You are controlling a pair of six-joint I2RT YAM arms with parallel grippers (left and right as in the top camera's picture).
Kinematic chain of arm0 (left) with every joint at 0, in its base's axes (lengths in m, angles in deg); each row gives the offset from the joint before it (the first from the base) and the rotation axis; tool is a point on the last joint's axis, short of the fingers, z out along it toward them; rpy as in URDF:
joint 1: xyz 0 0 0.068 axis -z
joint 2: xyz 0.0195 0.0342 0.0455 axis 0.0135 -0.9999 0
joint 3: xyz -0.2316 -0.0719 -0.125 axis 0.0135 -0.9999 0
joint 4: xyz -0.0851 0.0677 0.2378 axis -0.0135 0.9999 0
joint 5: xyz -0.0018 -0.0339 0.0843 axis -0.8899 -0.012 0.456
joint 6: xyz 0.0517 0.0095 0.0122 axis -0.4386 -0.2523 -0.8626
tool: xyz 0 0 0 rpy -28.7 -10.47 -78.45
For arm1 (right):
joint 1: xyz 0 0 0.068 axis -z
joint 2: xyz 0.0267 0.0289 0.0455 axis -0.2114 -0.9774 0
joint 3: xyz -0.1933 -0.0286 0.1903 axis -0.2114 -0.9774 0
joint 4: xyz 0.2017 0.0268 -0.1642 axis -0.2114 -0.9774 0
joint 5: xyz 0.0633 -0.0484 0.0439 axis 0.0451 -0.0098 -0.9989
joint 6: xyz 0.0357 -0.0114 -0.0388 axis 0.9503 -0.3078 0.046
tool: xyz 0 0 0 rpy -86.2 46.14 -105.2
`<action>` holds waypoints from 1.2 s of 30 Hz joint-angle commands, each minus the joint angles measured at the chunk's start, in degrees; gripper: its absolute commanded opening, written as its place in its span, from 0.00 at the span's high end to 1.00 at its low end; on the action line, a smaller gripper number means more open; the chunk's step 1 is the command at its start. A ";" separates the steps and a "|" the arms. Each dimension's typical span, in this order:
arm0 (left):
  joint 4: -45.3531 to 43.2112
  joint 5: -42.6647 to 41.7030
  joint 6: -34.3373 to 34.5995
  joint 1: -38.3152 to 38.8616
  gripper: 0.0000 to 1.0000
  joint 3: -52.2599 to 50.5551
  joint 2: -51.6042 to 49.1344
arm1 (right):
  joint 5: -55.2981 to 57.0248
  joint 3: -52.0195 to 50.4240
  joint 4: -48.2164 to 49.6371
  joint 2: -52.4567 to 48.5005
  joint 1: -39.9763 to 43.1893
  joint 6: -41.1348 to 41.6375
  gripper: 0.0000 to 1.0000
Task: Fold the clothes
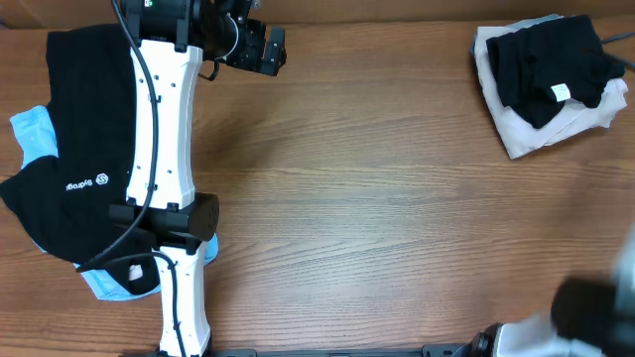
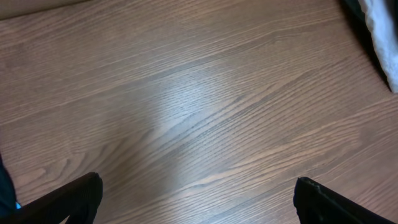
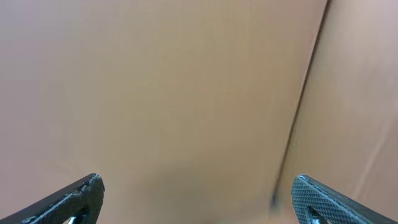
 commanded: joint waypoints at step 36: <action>-0.07 0.28 0.33 0.39 0.00 -0.02 -0.83 | 1.09 -54.97 -1.92 56.92 -20.46 -1.29 0.00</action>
